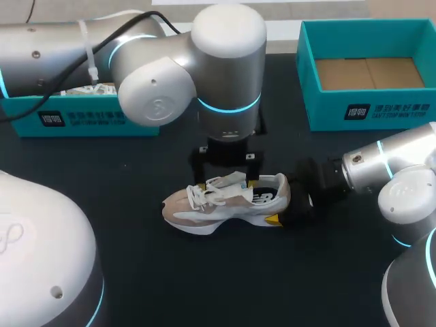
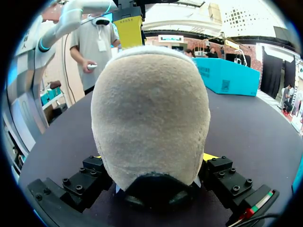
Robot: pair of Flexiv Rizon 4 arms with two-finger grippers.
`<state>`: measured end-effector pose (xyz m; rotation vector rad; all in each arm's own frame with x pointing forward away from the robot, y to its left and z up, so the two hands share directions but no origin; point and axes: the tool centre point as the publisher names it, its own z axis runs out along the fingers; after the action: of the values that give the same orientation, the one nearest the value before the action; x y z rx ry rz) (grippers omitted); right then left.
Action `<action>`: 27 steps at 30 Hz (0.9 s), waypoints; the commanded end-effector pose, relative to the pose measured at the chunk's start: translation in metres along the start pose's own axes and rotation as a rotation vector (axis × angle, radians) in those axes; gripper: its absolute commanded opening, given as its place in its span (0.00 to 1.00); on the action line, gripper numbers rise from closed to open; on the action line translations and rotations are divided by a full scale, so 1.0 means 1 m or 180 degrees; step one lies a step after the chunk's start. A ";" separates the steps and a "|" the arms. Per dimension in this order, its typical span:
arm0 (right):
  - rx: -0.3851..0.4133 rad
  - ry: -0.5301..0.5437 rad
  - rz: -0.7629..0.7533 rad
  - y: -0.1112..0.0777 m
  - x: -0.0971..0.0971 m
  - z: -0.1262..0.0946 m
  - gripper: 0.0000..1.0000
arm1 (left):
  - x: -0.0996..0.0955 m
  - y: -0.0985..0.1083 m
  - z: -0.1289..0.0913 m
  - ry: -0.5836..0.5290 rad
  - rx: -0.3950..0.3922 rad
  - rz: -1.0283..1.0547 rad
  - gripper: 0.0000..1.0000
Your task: Take the shoe out of the shoebox, open the shoe tongue, remove and reinsert the insole, then place the shoe into the shoebox
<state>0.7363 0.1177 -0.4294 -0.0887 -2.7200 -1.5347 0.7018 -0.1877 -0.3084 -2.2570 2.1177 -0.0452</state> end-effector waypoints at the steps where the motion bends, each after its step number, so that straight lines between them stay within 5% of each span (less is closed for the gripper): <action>1: 0.0012 -0.0004 0.0003 -0.002 -0.001 0.010 0.00 | 0.009 -0.002 -0.001 -0.0177 0.0002 -0.0020 1.00; 9: 0.0012 -0.0004 0.0003 -0.002 -0.001 0.010 0.00 | 0.005 -0.002 -0.002 -0.0443 0.0014 -0.0111 1.00; 27: 0.0012 -0.0004 0.0003 -0.002 -0.001 0.010 0.00 | 0.005 -0.002 -0.002 -0.0443 0.0014 -0.0111 1.00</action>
<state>0.7363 0.1178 -0.4294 -0.0887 -2.7199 -1.5348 0.7068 -0.1902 -0.3058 -2.2188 2.0257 0.1059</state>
